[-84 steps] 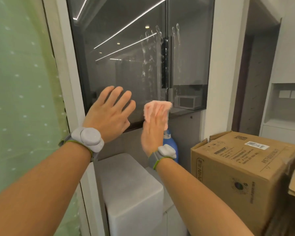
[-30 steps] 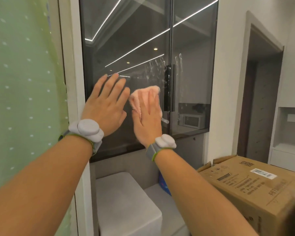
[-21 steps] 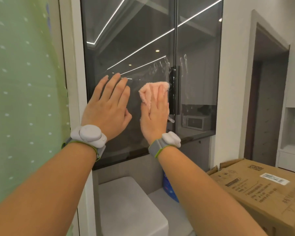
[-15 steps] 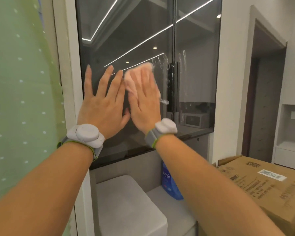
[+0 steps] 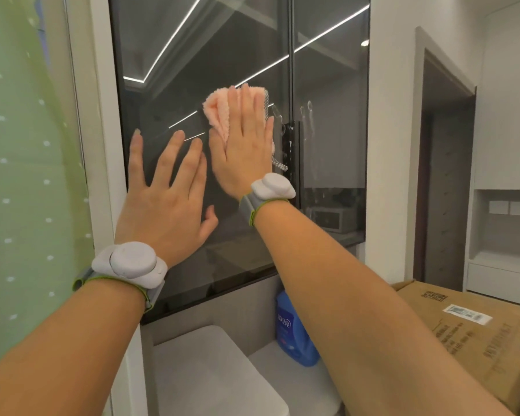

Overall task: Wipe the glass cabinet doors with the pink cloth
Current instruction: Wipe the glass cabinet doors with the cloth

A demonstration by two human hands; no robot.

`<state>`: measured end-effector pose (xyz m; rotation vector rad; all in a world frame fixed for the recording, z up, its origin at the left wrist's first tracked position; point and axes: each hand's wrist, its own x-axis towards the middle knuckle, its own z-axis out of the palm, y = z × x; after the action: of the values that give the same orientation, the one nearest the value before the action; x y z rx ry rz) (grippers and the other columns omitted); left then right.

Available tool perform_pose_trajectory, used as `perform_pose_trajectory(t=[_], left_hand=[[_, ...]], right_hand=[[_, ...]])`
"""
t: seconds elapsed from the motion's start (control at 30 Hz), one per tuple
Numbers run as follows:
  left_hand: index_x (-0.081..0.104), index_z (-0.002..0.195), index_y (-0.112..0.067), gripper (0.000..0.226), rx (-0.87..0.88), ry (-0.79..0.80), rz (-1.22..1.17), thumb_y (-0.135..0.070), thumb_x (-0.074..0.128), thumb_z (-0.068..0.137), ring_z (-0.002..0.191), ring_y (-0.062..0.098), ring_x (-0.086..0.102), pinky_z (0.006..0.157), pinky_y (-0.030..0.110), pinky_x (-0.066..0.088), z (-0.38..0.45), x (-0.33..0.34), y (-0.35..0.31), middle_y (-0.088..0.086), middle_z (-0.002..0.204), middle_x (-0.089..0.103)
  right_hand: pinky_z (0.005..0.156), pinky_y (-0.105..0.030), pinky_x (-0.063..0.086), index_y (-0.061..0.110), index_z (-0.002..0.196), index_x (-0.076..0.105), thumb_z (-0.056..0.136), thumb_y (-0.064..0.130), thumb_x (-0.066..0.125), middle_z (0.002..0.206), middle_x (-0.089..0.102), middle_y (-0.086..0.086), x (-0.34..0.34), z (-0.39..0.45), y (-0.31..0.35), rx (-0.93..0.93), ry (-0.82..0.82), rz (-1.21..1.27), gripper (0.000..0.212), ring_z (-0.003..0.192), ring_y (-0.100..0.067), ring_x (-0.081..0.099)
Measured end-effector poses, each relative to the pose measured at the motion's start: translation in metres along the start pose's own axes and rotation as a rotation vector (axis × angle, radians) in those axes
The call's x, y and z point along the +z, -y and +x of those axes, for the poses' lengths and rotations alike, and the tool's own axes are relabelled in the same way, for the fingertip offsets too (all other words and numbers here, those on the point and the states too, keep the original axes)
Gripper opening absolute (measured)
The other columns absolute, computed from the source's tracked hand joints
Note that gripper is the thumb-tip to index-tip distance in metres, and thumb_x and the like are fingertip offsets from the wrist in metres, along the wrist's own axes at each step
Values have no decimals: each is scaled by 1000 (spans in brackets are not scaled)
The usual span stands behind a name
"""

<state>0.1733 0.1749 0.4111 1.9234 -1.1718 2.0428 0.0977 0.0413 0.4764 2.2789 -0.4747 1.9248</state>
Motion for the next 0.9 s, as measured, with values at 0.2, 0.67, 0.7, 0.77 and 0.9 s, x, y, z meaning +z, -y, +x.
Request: perform_pose_trajectory(t=[0.2, 0.67, 0.7, 0.77, 0.9], left_hand=[[41, 155, 2, 75, 10, -24, 11, -47, 36, 99, 160, 40, 21, 123, 75, 7, -1, 0, 0, 19, 167, 34], [40, 155, -1, 76, 21, -2, -5, -49, 42, 96, 159, 41, 20, 123, 74, 7, 1, 1, 0, 18, 167, 32], [40, 155, -1, 76, 21, -2, -5, -49, 42, 97, 159, 41, 20, 123, 74, 7, 1, 0, 0, 18, 167, 32], [41, 155, -1, 75, 20, -1, -2, -49, 39, 97, 160, 41, 19, 123, 74, 6, 1, 1, 0, 19, 167, 32], [42, 155, 0, 75, 13, -3, -1, -48, 36, 97, 159, 41, 20, 124, 74, 6, 0, 2, 0, 19, 167, 33]], right_hand=[[131, -47, 1, 20, 165, 6, 108, 37, 31, 175, 3, -5, -5, 37, -8, 163, -31, 71, 65, 163, -25, -4], [131, -49, 5, 20, 165, 5, 107, 38, 31, 175, 1, -4, -3, -16, 1, 404, -18, 226, 66, 162, -21, -4], [131, -49, 6, 20, 165, 6, 107, 38, 30, 175, 3, -4, -3, -26, 4, 336, -10, 190, 66, 163, -22, -1], [132, -48, 5, 20, 165, 10, 107, 39, 29, 175, 7, -4, -1, -37, 3, 158, -1, 77, 64, 163, -23, 1], [131, -48, 12, 14, 164, 20, 105, 38, 31, 173, 16, -10, -6, -6, -9, 46, -33, 33, 64, 162, -31, 8]])
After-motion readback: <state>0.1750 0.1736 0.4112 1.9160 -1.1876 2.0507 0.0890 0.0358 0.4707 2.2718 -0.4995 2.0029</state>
